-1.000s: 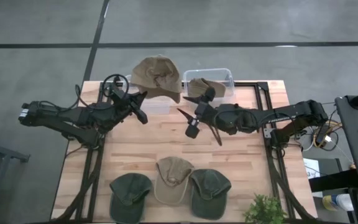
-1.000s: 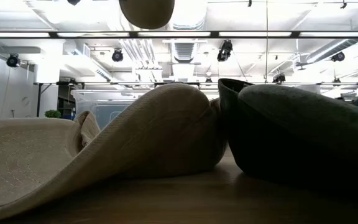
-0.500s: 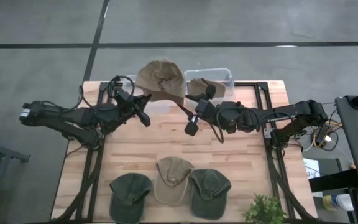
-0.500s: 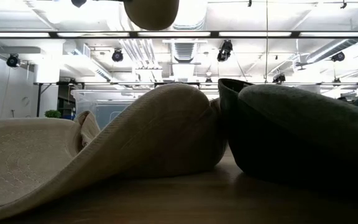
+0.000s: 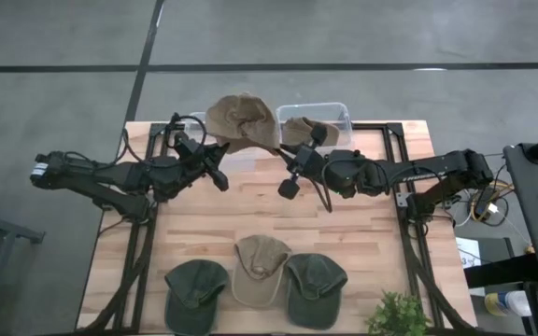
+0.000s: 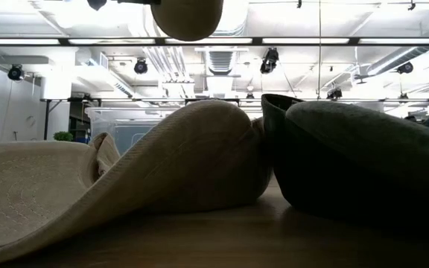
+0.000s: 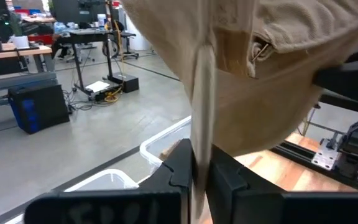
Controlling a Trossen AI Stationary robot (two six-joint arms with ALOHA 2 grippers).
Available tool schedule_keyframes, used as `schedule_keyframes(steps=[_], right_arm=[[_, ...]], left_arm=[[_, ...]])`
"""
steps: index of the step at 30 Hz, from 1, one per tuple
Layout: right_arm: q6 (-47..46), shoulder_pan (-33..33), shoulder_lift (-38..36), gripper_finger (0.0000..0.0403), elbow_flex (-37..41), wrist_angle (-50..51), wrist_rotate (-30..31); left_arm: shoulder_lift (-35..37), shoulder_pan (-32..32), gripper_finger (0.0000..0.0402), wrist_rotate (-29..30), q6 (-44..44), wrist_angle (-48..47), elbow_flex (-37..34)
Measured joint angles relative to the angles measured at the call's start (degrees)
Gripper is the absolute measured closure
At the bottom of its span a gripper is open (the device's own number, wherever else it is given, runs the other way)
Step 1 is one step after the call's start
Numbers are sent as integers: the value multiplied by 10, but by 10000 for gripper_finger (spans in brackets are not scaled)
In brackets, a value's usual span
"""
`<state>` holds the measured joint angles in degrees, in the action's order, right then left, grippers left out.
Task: Pick & Place hat
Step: Put the top brown cap into the right transparent bin
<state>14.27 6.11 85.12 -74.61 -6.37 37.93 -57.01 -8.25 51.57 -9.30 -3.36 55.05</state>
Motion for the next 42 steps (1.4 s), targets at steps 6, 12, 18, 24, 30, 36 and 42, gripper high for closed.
schedule_keyframes(steps=[6, 12, 18, 24, 30, 36, 42], right_arm=[[8, 0, 1, 388, 0, 2, -1], [37, -2, 1, 389, -10, 5, 20], [52, -11, -1, 389, -44, 52, 38], [58, -34, -2, 390, -84, 153, 48], [61, -67, -2, 390, -131, 267, 73], [82, -113, -2, 390, -180, 382, 72], [93, -172, -1, 390, -207, 478, 54]], left_arm=[[0, 0, 371, -43, 4, -2, 4], [2, 0, 326, -54, -8, -47, 7], [2, 0, 250, -50, -28, -71, 2], [2, -1, 207, -47, -64, -99, 1], [0, -1, 204, -47, -92, -134, 0], [-6, -1, 204, -70, -108, -138, 0], [-19, -1, 204, -72, -109, -143, 0]])
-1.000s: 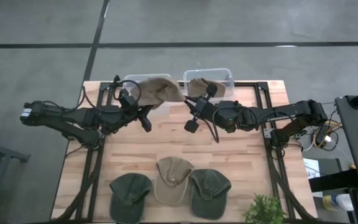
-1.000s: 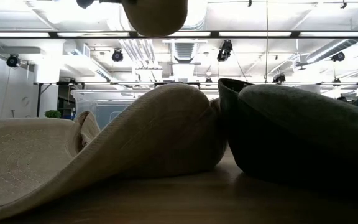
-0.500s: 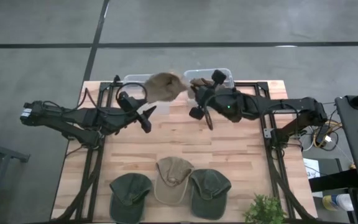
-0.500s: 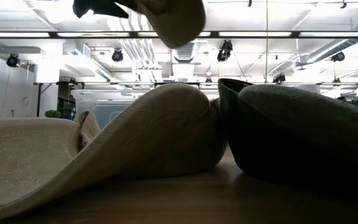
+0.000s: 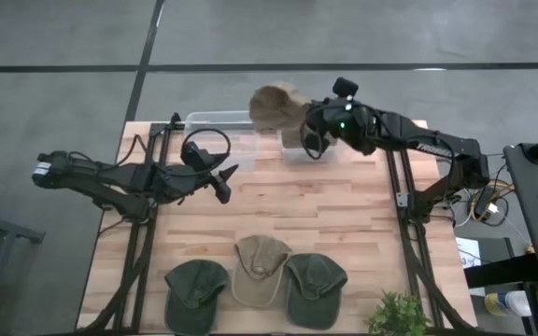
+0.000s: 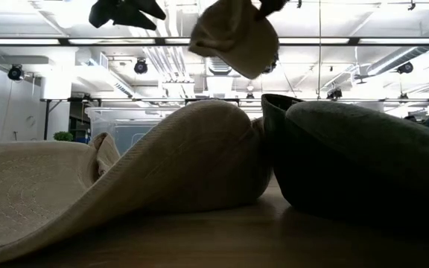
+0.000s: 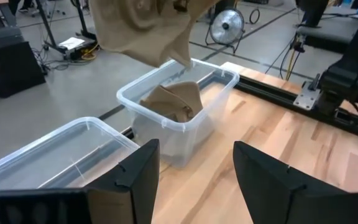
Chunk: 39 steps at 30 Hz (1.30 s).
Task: Pick & Place hat
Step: Put the top brown cap into the right transparent bin
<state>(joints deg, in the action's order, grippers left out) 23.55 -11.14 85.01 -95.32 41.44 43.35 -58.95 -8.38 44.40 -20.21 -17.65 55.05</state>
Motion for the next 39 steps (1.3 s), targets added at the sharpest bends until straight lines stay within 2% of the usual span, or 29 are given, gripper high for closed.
schedule_keyframes(steps=[3, 8, 15, 21, 27, 39], right_arm=[[42, -34, 1, 390, -9, 41, -35], [74, -85, 4, 390, -10, 51, -77], [113, -151, 15, 390, -9, 89, -173], [126, -191, 58, 390, -9, 144, -181], [145, -202, 115, 390, -9, 187, -181], [151, -203, 207, 390, -9, 195, -185]], left_arm=[[-7, 0, 204, 0, 0, 0, 0], [-14, 0, 204, 0, 0, 0, 0], [-15, 0, 204, 0, 0, 0, 0], [-15, 0, 204, 0, 0, 0, 0], [-15, 0, 204, 0, 0, -4, 0], [-15, 0, 204, 1, 0, -10, -11]])
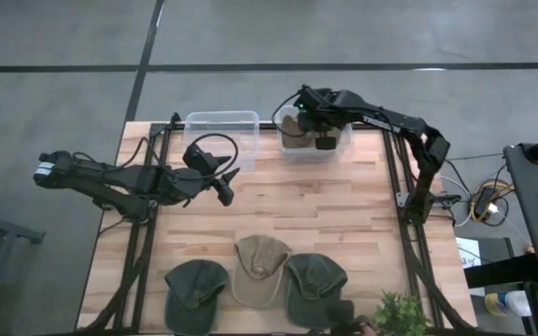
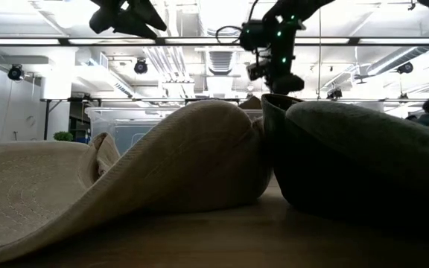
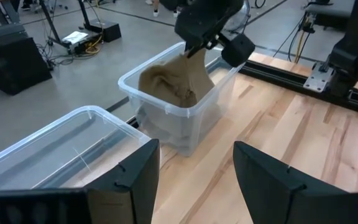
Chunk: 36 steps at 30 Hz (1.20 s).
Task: Pick & Place hat
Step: Put the top brown cap into the right transparent bin
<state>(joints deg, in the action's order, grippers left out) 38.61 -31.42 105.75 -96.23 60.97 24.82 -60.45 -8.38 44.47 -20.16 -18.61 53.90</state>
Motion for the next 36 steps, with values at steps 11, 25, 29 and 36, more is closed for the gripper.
schedule_keyframes(steps=[11, 25, 29, 36], right_arm=[[-19, 0, 29, 390, 0, 1, 7], [-42, 0, 23, 268, -31, 4, 40], [-49, 1, 19, 223, -41, 5, 39], [-54, 11, -7, 174, -46, 36, 54]], left_arm=[[0, 0, 204, 1, 0, 1, 0], [0, 0, 204, 1, -9, 1, 0], [1, 0, 204, -1, -9, 1, -1], [1, 0, 204, -23, -27, -13, -8]])
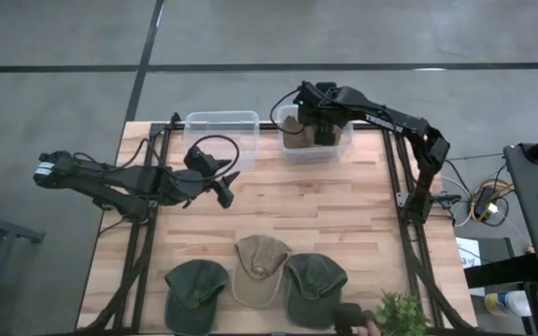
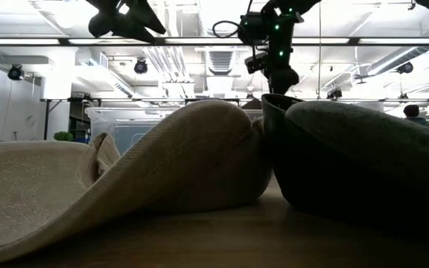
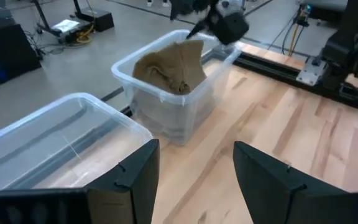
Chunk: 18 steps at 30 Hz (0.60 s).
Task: Pick & Place hat
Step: Put the top brown cap into the right transparent bin, then put the brown cap into the right transparent bin
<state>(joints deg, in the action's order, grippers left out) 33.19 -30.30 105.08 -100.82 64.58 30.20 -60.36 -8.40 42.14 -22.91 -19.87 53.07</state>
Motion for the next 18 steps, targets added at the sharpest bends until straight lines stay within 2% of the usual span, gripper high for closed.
schedule_keyframes(steps=[4, 8, 14, 18], right_arm=[[-11, 9, -29, 161, 0, 16, 15], [-39, 24, -65, 153, 0, 16, 15], [-95, 53, -119, 152, 0, 16, 6], [-149, 76, -147, 152, 0, 14, -37]], left_arm=[[0, 0, 204, -43, -22, -1, -7], [0, 0, 204, -143, -61, -3, -18], [0, 0, 204, -240, -168, -4, -50], [0, 0, 204, -316, -257, -5, -81]])
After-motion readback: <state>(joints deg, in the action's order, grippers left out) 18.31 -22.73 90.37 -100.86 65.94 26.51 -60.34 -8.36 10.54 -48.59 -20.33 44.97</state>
